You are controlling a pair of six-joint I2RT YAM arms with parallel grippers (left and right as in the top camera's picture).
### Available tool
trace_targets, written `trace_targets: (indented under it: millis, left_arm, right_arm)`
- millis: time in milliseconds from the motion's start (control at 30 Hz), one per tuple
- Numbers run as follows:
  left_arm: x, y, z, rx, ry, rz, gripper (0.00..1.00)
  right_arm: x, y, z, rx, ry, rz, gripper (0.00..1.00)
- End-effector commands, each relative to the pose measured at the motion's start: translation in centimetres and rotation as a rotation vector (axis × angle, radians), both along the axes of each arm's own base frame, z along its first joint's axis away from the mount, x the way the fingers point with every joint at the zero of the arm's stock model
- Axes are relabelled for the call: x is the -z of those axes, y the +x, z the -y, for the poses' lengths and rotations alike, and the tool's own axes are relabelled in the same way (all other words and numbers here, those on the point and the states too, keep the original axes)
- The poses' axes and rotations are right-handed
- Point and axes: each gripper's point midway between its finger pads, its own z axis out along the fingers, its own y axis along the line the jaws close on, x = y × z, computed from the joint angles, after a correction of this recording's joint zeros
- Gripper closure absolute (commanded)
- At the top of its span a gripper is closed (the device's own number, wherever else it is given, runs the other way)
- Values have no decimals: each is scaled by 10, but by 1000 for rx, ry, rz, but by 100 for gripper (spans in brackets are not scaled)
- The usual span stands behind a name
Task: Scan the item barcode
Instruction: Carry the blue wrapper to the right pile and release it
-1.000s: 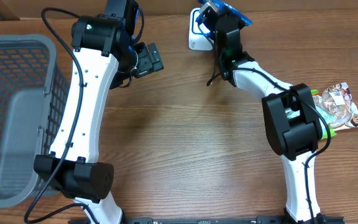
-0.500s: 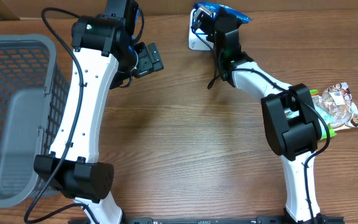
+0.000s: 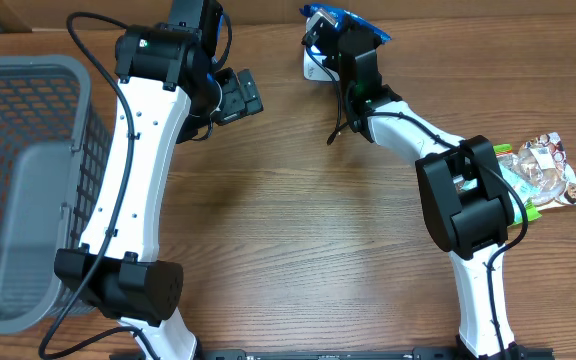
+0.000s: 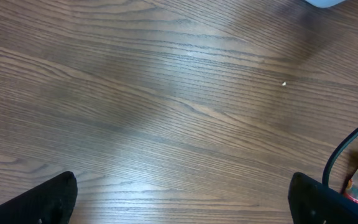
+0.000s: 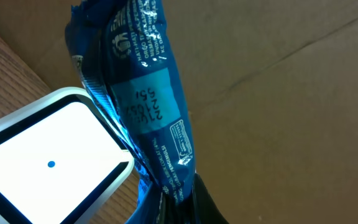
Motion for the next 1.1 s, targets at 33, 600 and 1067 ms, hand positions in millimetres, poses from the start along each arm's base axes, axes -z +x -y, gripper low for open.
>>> trace_targets:
  millis: [33,600,1067]
  left_arm:
    - [5,0,3,4,11,-11,0]
    - [5,0,3,4,11,-11,0]
    - [5,0,3,4,11,-11,0]
  right_arm:
    - [-14,4,0,19,35,40,96]
    - [-110,-102,-16,-22,471,-319,96]
    - [-196,-306,203,653,1292,-521,96]
